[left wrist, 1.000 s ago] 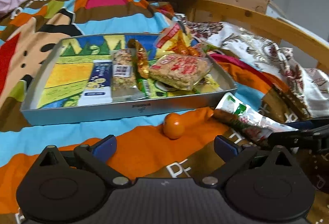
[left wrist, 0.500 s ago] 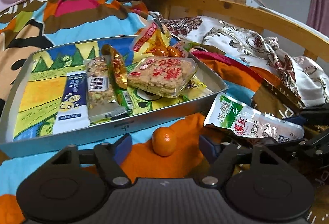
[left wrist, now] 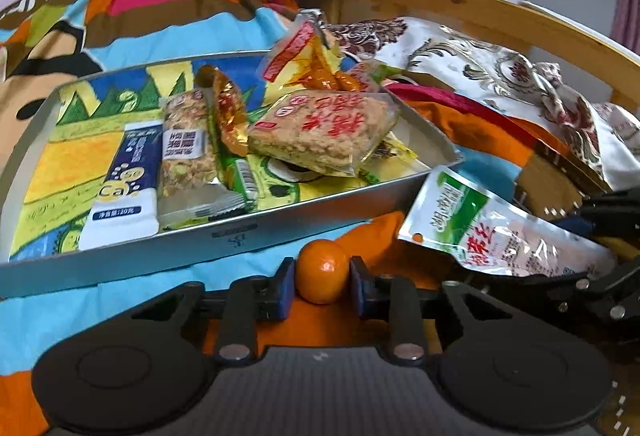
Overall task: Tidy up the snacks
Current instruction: 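Close the left tool on the tangerine while the right tool grasps the white-green milk pack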
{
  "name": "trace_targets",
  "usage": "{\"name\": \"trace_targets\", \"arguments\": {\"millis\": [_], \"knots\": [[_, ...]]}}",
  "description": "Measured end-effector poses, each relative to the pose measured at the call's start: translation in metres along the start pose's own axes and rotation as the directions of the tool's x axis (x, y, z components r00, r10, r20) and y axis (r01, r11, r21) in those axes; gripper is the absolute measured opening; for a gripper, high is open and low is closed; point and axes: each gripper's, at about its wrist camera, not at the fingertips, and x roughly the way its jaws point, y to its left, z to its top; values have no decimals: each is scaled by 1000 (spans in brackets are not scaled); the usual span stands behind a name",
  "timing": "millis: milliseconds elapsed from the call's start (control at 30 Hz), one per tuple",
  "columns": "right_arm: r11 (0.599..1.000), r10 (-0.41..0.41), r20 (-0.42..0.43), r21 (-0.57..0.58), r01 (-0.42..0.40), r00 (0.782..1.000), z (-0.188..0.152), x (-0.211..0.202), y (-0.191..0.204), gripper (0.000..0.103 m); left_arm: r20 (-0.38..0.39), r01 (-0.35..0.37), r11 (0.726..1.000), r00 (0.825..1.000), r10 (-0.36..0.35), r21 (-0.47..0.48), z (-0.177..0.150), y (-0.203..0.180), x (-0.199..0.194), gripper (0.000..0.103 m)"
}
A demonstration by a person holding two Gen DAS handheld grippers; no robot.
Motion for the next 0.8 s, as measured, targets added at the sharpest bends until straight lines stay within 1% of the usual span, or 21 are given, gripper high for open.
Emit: {"name": "trace_targets", "arguments": {"millis": [67, 133, 200, 233, 300, 333, 367, 433, 467, 500, 533, 600, 700, 800], "knots": [[1000, -5, -2, -4, 5, 1000, 0, 0, 1, 61, 2, 2, 1000, 1000, -2, -3, 0, 1, -1, 30], [1000, -6, 1, 1, 6, 1000, 0, -2, 1, 56, 4, -4, 1000, 1000, 4, 0, -1, 0, -1, 30], [1000, -2, 4, 4, 2, 1000, 1, -5, 2, 48, 5, -10, 1000, 1000, 10, -8, -2, -1, -3, 30], [1000, 2, 6, 3, -2, 1000, 1, -6, 3, 46, 4, -12, 1000, 1000, 12, -14, -2, -1, -4, 30], [1000, 1, 6, -2, -1, 1000, 1, -6, 4, 46, 3, -13, 1000, 1000, 13, -20, -3, -2, -7, 30], [1000, 1, 5, 1, -1, 1000, 0, -5, 3, 48, 2, -13, 1000, 1000, 13, -17, -3, -2, -8, 30], [1000, 1, 1, 11, -1, 1000, 0, -3, 2, 51, 2, -14, 1000, 1000, 14, -13, -4, -3, -9, 30], [999, 6, -1, 34, -6, 1000, -1, -1, 0, 52, 2, -16, 1000, 1000, 16, -10, -4, -3, -9, 30], [999, 8, 3, 41, -9, 1000, -1, -1, -1, 50, 1, -18, 1000, 1000, 18, -13, -3, -3, -9, 30], [999, 9, 8, 40, -9, 1000, -1, -2, 0, 45, 2, -20, 1000, 1000, 20, -18, -3, -3, -9, 30], [999, 4, 11, 38, -5, 1000, -1, -3, 1, 44, 2, -23, 999, 1000, 23, -24, -3, -3, -9, 30], [1000, -15, 22, 16, 14, 1000, -1, -6, 7, 37, 4, -34, 999, 999, 34, -30, -3, -5, -12, 30], [999, -43, 41, -19, 43, 998, -2, -10, 17, 31, 7, -58, 998, 998, 58, -33, -4, -8, -20, 30], [997, -60, 57, -52, 63, 997, -3, -14, 25, 30, 11, -80, 995, 997, 81, -56, -4, -8, -30, 30]]}}
